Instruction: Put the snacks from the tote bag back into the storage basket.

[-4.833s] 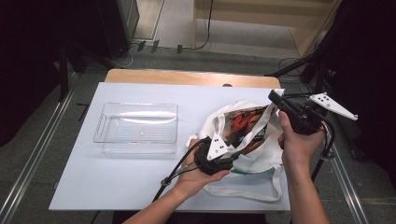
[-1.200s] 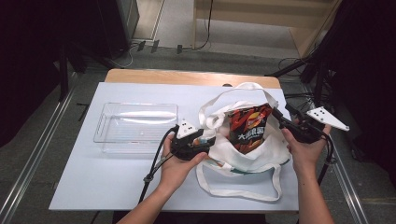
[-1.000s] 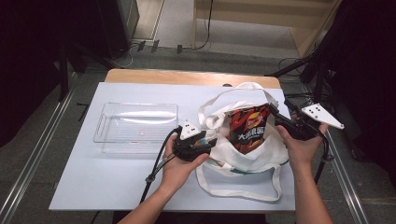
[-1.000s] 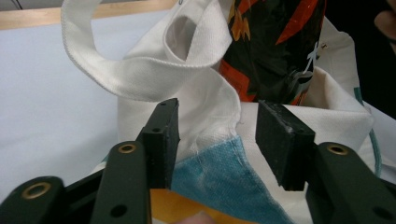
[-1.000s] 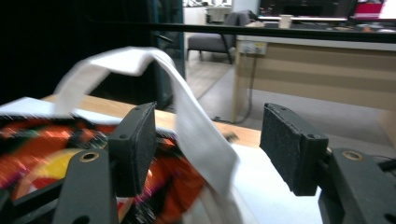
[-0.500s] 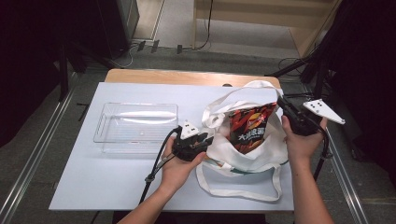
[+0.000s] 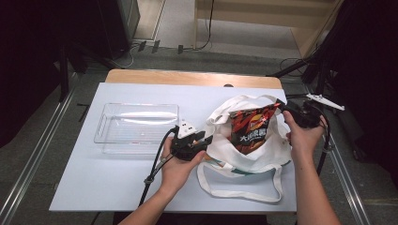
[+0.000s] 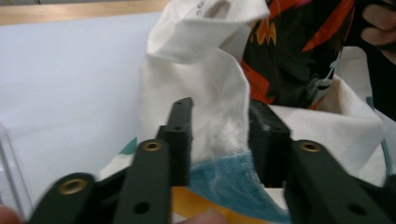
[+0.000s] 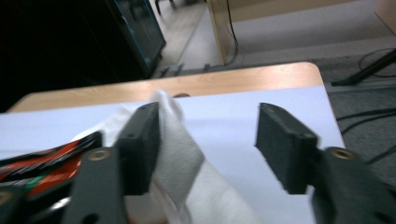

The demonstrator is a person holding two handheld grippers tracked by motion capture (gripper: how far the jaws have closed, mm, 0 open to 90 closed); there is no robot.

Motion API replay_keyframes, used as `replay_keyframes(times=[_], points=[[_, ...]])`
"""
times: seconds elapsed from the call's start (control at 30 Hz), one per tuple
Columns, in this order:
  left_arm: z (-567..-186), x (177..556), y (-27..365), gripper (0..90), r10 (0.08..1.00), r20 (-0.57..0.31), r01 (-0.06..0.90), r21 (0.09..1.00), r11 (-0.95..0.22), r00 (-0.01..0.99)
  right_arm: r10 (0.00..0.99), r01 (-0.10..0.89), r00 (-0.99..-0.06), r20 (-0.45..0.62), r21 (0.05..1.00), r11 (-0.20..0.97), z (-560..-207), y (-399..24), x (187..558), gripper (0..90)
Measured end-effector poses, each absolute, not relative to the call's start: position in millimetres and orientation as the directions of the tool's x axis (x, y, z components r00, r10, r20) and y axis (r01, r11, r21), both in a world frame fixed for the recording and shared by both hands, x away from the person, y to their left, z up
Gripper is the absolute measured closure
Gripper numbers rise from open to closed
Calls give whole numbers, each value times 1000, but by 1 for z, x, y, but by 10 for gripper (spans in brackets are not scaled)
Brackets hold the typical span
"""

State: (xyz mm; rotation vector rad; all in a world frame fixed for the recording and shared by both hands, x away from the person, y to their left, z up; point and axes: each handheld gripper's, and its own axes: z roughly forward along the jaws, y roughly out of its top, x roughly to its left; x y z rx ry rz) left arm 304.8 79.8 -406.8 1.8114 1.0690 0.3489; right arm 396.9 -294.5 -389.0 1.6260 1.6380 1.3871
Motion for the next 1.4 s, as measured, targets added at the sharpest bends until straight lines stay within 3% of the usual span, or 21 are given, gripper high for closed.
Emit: replay_keyframes(times=[0.03,0.2,0.33,0.37,0.43,0.5,0.6,0.87,0.9,0.97,1.03,1.1,1.2,1.3,1.4], points=[[-406,305,80,566,792,-214,514,845,-144,572,919,460,-206,336,862,-212,-387,-298,390,362],[-401,308,80,491,788,-226,509,852,-125,572,913,407,-260,315,893,-192,-391,-309,351,323],[-407,315,66,471,794,-204,531,830,-170,572,926,478,-276,258,873,-100,-414,-302,339,282],[-408,317,63,506,810,-186,539,823,-181,556,932,504,-271,239,861,-74,-421,-300,341,329],[-410,322,60,631,829,-179,550,817,-175,530,956,541,-231,179,841,-27,-432,-296,343,545],[-410,326,61,813,842,-157,547,817,-182,516,948,538,-241,206,842,-46,-436,-298,342,732],[-407,336,68,877,866,-135,561,807,-186,482,952,522,-219,213,850,-70,-435,-305,337,890],[-407,354,68,881,892,-102,575,795,-193,440,945,540,-174,277,829,-144,-433,-328,329,896],[-409,355,67,864,888,-110,584,787,-196,447,941,547,-195,278,827,-131,-434,-324,329,818],[-416,354,63,752,875,-116,600,769,-220,470,929,523,-234,286,843,-127,-434,-320,328,570],[-419,351,62,705,868,-108,598,765,-239,485,947,450,-213,239,885,-122,-427,-315,315,495],[-421,350,62,697,867,-117,600,765,-233,485,941,370,-224,253,915,-158,-420,-310,297,564],[-421,350,61,748,862,-137,606,764,-221,488,912,338,-342,227,935,-106,-416,-285,277,726],[-422,348,57,790,858,-127,601,764,-235,497,860,380,-454,231,924,-48,-423,-252,273,781],[-423,347,56,821,857,-127,601,763,-237,500,851,412,-473,230,911,-17,-431,-236,275,793]])
